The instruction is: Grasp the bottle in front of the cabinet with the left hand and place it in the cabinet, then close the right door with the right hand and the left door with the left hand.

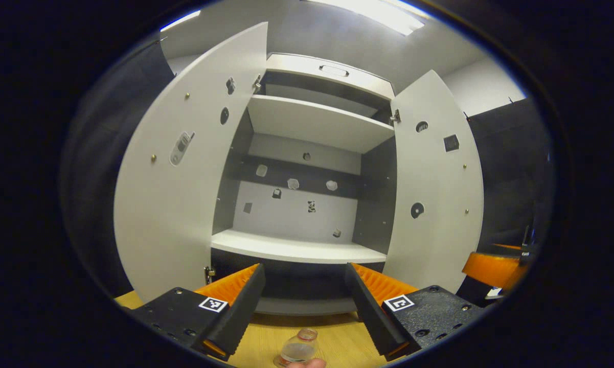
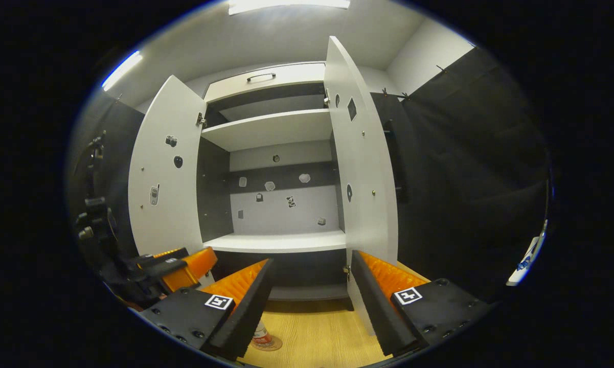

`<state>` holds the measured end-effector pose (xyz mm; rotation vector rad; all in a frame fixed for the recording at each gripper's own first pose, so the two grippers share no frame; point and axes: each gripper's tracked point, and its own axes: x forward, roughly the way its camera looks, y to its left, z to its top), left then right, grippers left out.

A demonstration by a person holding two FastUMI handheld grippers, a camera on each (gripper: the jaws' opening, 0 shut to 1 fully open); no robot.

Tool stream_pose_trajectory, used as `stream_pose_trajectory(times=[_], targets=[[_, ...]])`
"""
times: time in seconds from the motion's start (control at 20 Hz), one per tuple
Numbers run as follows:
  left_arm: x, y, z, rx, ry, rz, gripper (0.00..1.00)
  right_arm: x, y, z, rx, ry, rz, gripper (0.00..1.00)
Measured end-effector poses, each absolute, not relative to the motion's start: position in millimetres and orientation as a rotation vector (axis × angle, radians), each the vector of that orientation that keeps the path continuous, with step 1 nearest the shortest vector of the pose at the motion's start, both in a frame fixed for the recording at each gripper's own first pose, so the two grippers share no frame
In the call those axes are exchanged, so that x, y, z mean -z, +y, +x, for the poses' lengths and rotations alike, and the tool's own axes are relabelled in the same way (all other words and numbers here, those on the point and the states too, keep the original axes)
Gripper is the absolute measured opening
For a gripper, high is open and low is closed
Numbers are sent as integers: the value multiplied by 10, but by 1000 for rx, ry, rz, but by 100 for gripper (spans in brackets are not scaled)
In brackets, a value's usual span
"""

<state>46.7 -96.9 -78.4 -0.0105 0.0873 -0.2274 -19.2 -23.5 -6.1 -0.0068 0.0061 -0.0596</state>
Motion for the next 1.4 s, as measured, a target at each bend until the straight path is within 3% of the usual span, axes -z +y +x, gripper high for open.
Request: stream_pose_trajectory(times=[0.5, 0.85, 0.9, 0.95, 1.0, 1.4], targets=[[2659, -859, 303, 161, 270, 101, 96, 86, -467, -439, 78, 50, -83, 98], [3324, -604, 84, 109, 400, 99, 95, 146, -454, -360, 48, 78, -75, 98], [3319, -631, 33, 126, 397, 101, 95, 167, -441, -343, 42, 84, -74, 98], [3248, -642, -6, 132, 399, 102, 79, 194, -425, -328, 34, 91, -72, 98], [3166, -689, -25, 157, 395, 92, 73, 202, -405, -311, 27, 95, -68, 98], [1535, -776, 29, 263, 296, -58, 73, 249, -225, -221, -16, 70, -34, 98]])
